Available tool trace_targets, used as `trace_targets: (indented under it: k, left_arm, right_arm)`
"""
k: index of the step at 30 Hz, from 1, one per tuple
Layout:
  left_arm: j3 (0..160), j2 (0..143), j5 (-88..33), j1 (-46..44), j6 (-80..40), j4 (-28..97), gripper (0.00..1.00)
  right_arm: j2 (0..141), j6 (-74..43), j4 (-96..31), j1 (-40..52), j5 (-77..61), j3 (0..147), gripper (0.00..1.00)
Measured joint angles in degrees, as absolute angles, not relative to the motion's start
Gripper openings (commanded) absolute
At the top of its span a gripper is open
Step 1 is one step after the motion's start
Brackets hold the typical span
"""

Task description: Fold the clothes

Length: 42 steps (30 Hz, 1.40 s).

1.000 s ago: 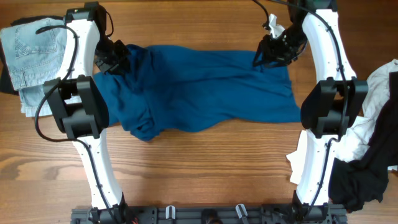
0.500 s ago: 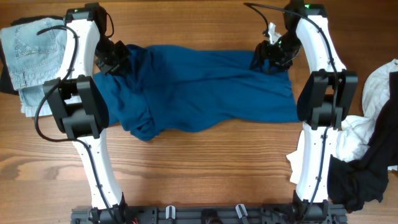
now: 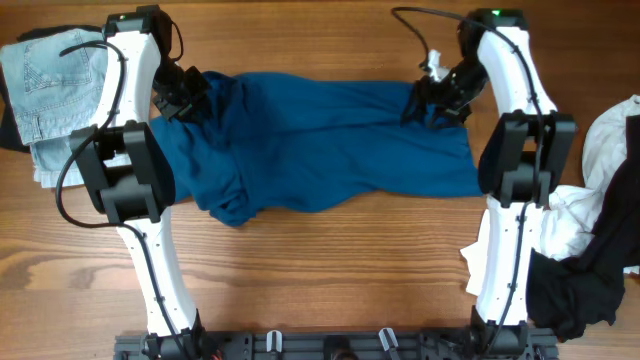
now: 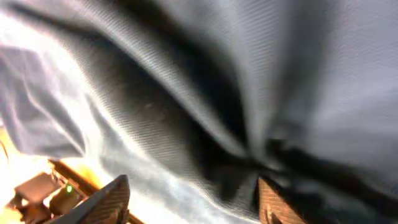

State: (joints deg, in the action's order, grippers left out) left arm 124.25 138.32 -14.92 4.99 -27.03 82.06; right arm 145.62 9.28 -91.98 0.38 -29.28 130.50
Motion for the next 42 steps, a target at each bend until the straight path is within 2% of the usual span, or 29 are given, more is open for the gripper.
trace_targets:
  k: [4,5,7,8,11,16,23,24,25,26,27,28,29,30,31,34,35,36,38,39,40,42]
  left_arm:
    - [124.2,138.3,-14.9,5.0,-27.0,82.5,0.21]
    - [124.2,138.3,-14.9,5.0,-26.9,82.5,0.19]
    - [124.2,138.3,-14.9,5.0,-26.9,82.5,0.05]
    - [124.2,138.3,-14.9,5.0,-26.5,82.5,0.04]
    - [124.2,138.3,-15.6,5.0,-26.4,82.4,0.04]
    - [124.2,138.3,-18.2,5.0,-26.4,82.7,0.04]
    - [124.3,138.3,-20.3,4.8,-25.7,96.3,0.05]
    - [124.3,138.3,-20.9,4.6,-25.4,96.4,0.22]
    - [124.3,138.3,-21.2,4.4,-25.2,96.4,0.78]
    - [124.3,138.3,-21.6,3.9,-24.7,96.4,0.94]
    - [124.3,138.3,-22.0,3.6,-24.4,96.4,0.96]
    - [124.3,138.3,-22.3,3.2,-24.3,96.4,0.93]
    - [124.3,138.3,-22.5,2.9,-24.2,96.3,0.80]
    - [124.3,138.3,-22.6,2.8,-24.2,96.0,0.60]
    - [124.3,138.3,-22.6,2.8,-23.8,95.7,0.55]
    - [124.3,138.2,-22.7,2.8,-22.0,93.4,0.51]
    - [124.5,138.1,-22.9,2.8,-21.6,93.2,0.21]
    - [124.9,137.7,-23.0,2.7,-21.4,93.1,0.04]
    - [125.8,136.2,-23.1,2.6,-21.3,93.0,0.04]
    - [126.4,133.8,-23.1,2.3,-20.9,93.0,0.04]
    - [126.7,132.1,-23.0,1.9,-20.8,93.1,0.04]
    - [127.0,128.1,-22.1,0.9,-20.6,94.7,0.04]
  right_arm:
    - [145.6,9.5,-92.2,3.1,-30.3,130.5,0.64]
    - [145.6,9.5,-92.2,3.6,-30.4,130.5,0.64]
    - [145.6,9.5,-92.2,4.3,-30.4,130.5,0.64]
    - [145.6,9.2,-92.2,4.6,-30.4,130.5,0.64]
    - [145.6,8.4,-89.8,4.7,-30.0,130.5,0.69]
    - [145.6,5.7,-87.8,0.0,-30.0,130.5,0.70]
    - [145.6,5.0,-87.3,-5.9,-30.0,130.5,0.73]
    - [145.6,5.0,-87.3,-5.8,-30.0,130.5,0.73]
    - [145.6,5.0,-87.3,-5.8,-30.0,130.5,0.76]
    - [145.6,5.0,-87.3,-5.8,-30.0,130.5,0.78]
    - [145.6,4.8,-87.3,-5.7,-30.0,130.5,0.81]
    - [145.6,4.8,-87.3,-5.7,-30.0,130.5,0.82]
    - [145.6,4.7,-87.1,-5.7,-30.0,130.5,0.82]
    - [145.6,4.6,-87.0,-5.7,-30.0,130.5,0.82]
    - [145.6,4.6,-86.5,-5.7,-30.0,130.5,0.82]
    - [145.6,4.6,-86.3,-5.7,-30.0,130.7,0.83]
    - [145.6,4.6,-86.4,-5.7,-30.0,131.3,0.83]
    - [145.6,4.6,-86.9,-5.7,-30.0,132.2,0.82]
    - [145.6,4.6,-88.1,-5.7,-30.0,135.2,0.76]
    - [145.6,4.6,-88.8,-5.7,-30.0,137.6,0.61]
    - [145.2,4.6,-89.0,-5.7,-30.0,138.8,0.52]
    - [143.6,4.8,-90.0,-5.7,-29.9,139.1,0.50]
